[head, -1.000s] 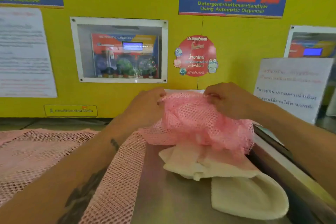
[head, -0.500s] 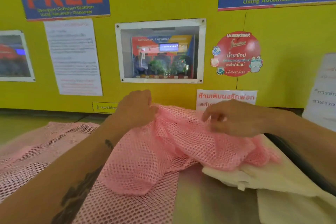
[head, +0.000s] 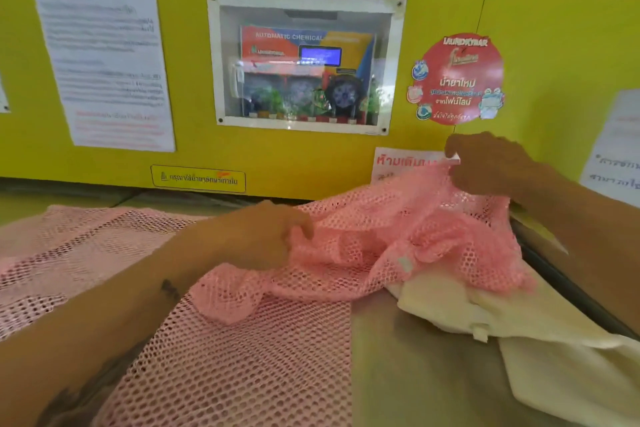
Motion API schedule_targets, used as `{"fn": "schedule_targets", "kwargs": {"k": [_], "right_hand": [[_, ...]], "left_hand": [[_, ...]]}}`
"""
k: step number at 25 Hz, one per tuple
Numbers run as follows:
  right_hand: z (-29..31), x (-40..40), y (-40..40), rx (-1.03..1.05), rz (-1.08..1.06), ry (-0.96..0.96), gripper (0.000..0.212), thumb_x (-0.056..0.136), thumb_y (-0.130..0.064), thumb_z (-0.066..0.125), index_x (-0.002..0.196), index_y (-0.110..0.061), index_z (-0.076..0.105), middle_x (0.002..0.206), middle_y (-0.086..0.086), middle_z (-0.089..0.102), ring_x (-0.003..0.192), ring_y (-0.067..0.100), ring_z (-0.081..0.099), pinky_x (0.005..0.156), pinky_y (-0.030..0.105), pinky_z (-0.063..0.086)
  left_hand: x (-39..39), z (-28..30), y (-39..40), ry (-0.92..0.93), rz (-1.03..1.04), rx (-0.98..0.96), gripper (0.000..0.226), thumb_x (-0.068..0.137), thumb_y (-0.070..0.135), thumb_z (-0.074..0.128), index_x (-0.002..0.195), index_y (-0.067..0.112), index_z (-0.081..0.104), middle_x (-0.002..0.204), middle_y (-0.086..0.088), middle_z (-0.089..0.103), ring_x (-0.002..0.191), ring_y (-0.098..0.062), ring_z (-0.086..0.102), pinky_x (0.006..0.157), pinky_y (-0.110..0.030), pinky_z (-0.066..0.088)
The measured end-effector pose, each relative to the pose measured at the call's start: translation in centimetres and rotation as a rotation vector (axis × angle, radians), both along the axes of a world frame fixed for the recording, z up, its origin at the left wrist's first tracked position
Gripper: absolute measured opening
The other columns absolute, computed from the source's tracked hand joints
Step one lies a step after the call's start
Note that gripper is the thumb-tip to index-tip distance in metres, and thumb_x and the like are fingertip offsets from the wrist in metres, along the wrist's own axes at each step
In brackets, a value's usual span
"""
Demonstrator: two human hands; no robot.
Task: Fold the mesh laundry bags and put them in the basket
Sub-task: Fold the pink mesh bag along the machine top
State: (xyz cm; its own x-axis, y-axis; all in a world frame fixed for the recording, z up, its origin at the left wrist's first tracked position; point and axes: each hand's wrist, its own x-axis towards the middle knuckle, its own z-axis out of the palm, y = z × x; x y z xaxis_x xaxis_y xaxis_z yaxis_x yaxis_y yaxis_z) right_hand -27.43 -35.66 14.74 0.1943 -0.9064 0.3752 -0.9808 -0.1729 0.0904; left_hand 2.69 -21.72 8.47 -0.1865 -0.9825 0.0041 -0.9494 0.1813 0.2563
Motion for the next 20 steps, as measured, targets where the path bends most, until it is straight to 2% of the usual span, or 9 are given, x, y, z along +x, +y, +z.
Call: {"fn": "schedule_targets", "kwargs": {"k": [2, 4, 6, 8, 10, 13, 16, 18, 20], "right_hand": [[-0.8, -0.6, -0.3, -0.006, -0.066, 0.012, 0.032, 0.088, -0.028, 0.059, 0.119, -0.021, 0.053, 0.118, 0.009, 0.061, 0.098, 0.033, 0.059, 0.078, 0.037, 0.047], [-1.5, 0.6, 0.5, -0.078, 0.092, -0.079, 0.022, 0.089, -0.032, 0.06, 0.108, -0.022, 0.054, 0.108, 0.006, 0.063, 0.088, 0.028, 0.058, 0.07, 0.034, 0.043], [-1.9, 2.4, 3.0, 0.077, 0.335, -0.183, 0.014, 0.09, -0.032, 0.062, 0.099, -0.024, 0.056, 0.09, -0.002, 0.063, 0.076, 0.019, 0.059, 0.064, 0.031, 0.043], [-2.3, 3.9, 6.4, 0.373, 0.499, -0.097, 0.023, 0.088, -0.04, 0.064, 0.108, -0.03, 0.061, 0.09, -0.014, 0.063, 0.083, 0.01, 0.061, 0.073, 0.028, 0.05], [-3.6, 5.0, 8.9, 0.578, 0.53, 0.058, 0.037, 0.083, -0.047, 0.065, 0.117, -0.036, 0.058, 0.101, -0.02, 0.061, 0.095, 0.005, 0.058, 0.086, 0.031, 0.05], [-5.8, 5.6, 9.8, 0.494, 0.572, 0.264, 0.011, 0.088, -0.023, 0.057, 0.095, -0.022, 0.065, 0.096, -0.005, 0.066, 0.088, 0.015, 0.06, 0.078, 0.035, 0.05], [-3.3, 4.2, 9.1, 0.423, 0.644, 0.061, 0.021, 0.089, -0.01, 0.057, 0.068, -0.016, 0.056, 0.071, -0.006, 0.059, 0.068, 0.008, 0.054, 0.069, 0.033, 0.046], [-0.1, 1.8, 8.1, 0.412, 0.673, -0.221, 0.022, 0.088, -0.007, 0.066, 0.068, -0.016, 0.06, 0.068, -0.001, 0.058, 0.066, 0.005, 0.051, 0.067, 0.034, 0.042], [1.7, -0.4, 7.4, 0.503, 0.669, -0.335, 0.013, 0.084, -0.003, 0.071, 0.074, -0.011, 0.068, 0.07, 0.006, 0.063, 0.067, 0.009, 0.055, 0.067, 0.034, 0.04]], "left_hand": [[1.5, 0.8, -1.0, 0.138, 0.056, -0.25, 0.028, 0.098, 0.013, 0.045, 0.112, 0.028, 0.064, 0.096, 0.008, 0.057, 0.074, -0.003, 0.054, 0.058, -0.022, 0.039], [3.1, 1.9, -1.8, 0.298, 0.14, -0.479, 0.026, 0.099, 0.012, 0.043, 0.099, 0.023, 0.065, 0.091, 0.001, 0.057, 0.065, -0.003, 0.05, 0.054, -0.023, 0.035], [4.7, 2.7, -2.7, 0.403, 0.241, -0.588, 0.023, 0.098, 0.013, 0.043, 0.093, 0.023, 0.063, 0.088, -0.005, 0.061, 0.063, -0.013, 0.054, 0.053, -0.025, 0.037], [5.7, 2.8, -3.3, 0.375, 0.339, -0.595, 0.021, 0.094, 0.011, 0.046, 0.099, 0.022, 0.063, 0.092, -0.007, 0.062, 0.063, -0.02, 0.056, 0.053, -0.026, 0.04], [6.1, 2.4, -3.5, 0.24, 0.406, -0.573, 0.029, 0.088, 0.007, 0.047, 0.11, 0.022, 0.06, 0.088, -0.006, 0.057, 0.063, -0.021, 0.053, 0.051, -0.027, 0.037], [6.9, 1.6, -3.5, 0.113, 0.469, -0.573, 0.038, 0.083, 0.004, 0.051, 0.117, 0.021, 0.058, 0.086, -0.007, 0.055, 0.075, -0.029, 0.054, 0.061, -0.031, 0.037], [9.7, 2.0, -3.1, 0.062, 0.627, -0.589, 0.041, 0.081, 0.004, 0.053, 0.118, 0.022, 0.058, 0.103, -0.016, 0.06, 0.085, -0.035, 0.055, 0.069, -0.038, 0.045], [11.8, 3.0, -2.3, 0.041, 0.733, -0.554, 0.045, 0.078, 0.005, 0.059, 0.12, 0.02, 0.058, 0.111, -0.021, 0.06, 0.086, -0.038, 0.058, 0.072, -0.041, 0.049], [12.8, 3.9, -1.7, -0.008, 0.754, -0.436, 0.055, 0.074, 0.008, 0.067, 0.126, 0.019, 0.055, 0.115, -0.02, 0.058, 0.088, -0.039, 0.059, 0.074, -0.043, 0.052]]}}
